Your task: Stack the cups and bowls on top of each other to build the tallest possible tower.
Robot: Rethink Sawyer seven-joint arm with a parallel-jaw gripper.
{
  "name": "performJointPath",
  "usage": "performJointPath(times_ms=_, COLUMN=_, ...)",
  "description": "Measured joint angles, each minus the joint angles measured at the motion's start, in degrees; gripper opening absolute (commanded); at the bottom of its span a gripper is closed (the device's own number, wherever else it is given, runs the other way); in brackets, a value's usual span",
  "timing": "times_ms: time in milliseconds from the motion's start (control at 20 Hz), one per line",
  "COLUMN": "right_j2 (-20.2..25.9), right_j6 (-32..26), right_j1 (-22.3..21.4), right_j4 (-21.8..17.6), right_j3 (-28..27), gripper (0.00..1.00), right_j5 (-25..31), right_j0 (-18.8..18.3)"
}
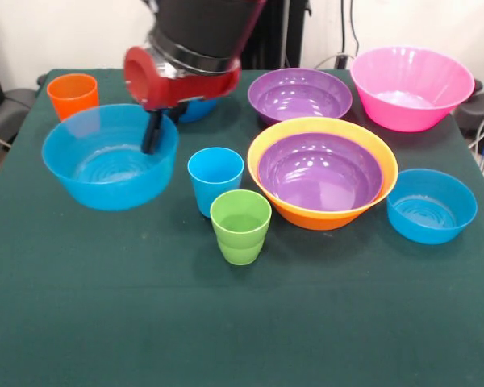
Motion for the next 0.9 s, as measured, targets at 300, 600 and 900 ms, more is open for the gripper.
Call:
performJointPath(times_ms=300, right_j2=-0.3, right_j6=4.7, right_j1=1.9, right_j4=1.8, right_j3=-3.5, gripper=0.00, right_j5=0.2, right_j0=2.7)
performJointPath(times_ms=600, right_j2=-0.3, right_j6=7.8, right_j1=4.3, right_j4=3.1, right_j3=-6.5, gripper=0.00, right_j5=0.2, right_j0=4.3)
performJointPath(times_ms=900, right_j2=-0.4, right_j6=9.7, right_j1=6.5, right_j4=4.3, right_j3=-8.8, gripper=0.00, right_j5=0.4, right_j0=5.7)
